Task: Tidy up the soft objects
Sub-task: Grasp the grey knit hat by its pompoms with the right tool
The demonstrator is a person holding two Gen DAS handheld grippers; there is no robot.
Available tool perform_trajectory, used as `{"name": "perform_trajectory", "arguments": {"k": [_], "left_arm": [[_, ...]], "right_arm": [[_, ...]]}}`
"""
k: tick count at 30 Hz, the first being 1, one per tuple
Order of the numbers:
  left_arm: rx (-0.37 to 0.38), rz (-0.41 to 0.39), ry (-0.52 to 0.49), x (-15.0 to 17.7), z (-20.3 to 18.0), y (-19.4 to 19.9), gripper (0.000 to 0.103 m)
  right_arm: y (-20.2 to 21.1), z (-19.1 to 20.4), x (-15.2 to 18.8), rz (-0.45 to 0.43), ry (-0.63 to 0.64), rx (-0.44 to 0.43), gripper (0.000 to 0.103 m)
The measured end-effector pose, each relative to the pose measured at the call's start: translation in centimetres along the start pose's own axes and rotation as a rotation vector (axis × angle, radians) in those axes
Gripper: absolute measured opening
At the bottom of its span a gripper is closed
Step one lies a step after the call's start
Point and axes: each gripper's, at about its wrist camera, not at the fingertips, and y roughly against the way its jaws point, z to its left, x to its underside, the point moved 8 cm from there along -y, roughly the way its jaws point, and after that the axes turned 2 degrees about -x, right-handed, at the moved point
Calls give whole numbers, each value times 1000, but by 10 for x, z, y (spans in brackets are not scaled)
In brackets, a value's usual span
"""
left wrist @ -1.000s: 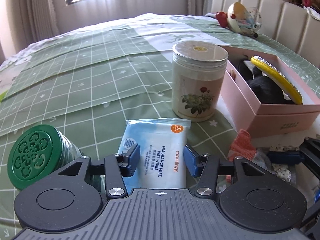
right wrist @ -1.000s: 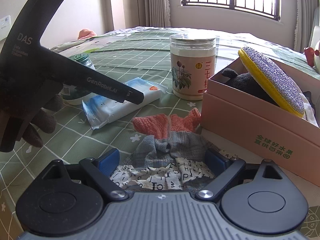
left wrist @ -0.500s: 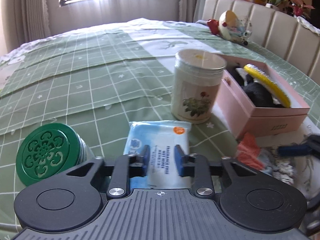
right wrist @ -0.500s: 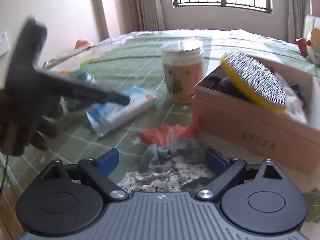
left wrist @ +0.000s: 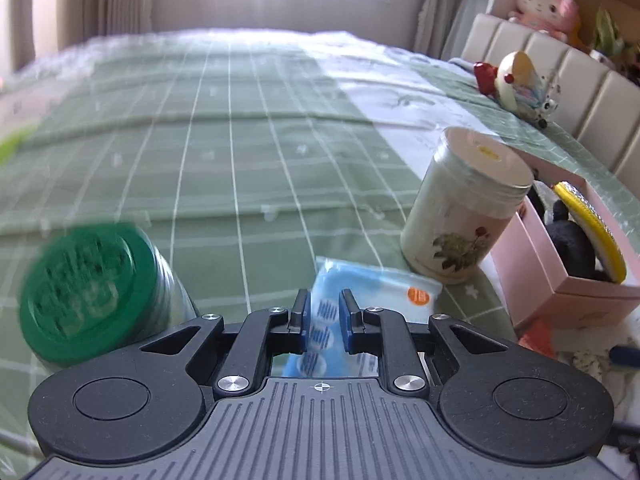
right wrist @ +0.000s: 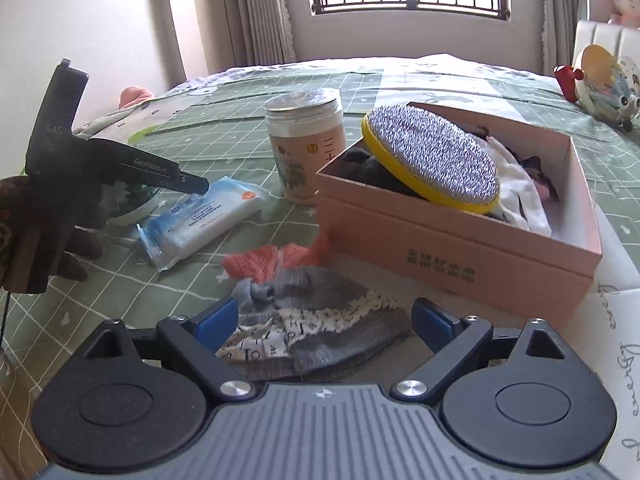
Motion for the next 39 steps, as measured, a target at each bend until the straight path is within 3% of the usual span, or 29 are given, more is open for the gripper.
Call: {"name": "perform_trajectory", "arguments": {"k": [3,5,7,10,14,16,18,20,22,25,27,29,35,39], "left_arm": [[54,34,108,4,7,-5,20],[116,63,192,8,9,-8,26],[153,81,179,13,2,-8,32],[141,62,80,17,-15,1,33],[64,-47,-127,21,-53,27,33],[57,-29,-231,31,-77,26,34],[2,7,-353,46,-95,18,38],[-47,-8,-415,53,-105,14,41],[-2,3,-370,53,-108,12,62],[63,-1,-270,46,-100,16,63],[-22,-36,-289,44,-91,17,62],[-82,-24,-313,47,-82,12,67],[-69,-26,-245,37,-73,1,74],[-93,28,-222,33,-68,-16,88]], "right_arm": [[-2,0,2,9,-15,-5,94],[-3,0,5,16,-22,-11,94],[-6,2,9,28,-23,-12,94],[-14,1,17,52,-28,-7,95],[-15,4,21,35,2,7,100],[-16,5,22,36,11,10,101],[-16,6,23,36,20,16,101],[-15,6,24,34,20,16,101],[-15,5,25,31,19,13,102],[-16,8,24,32,28,17,103],[-16,9,25,28,35,19,103],[-17,10,25,27,39,20,103],[-19,7,25,51,27,9,103],[-20,6,25,76,21,5,103]]}}
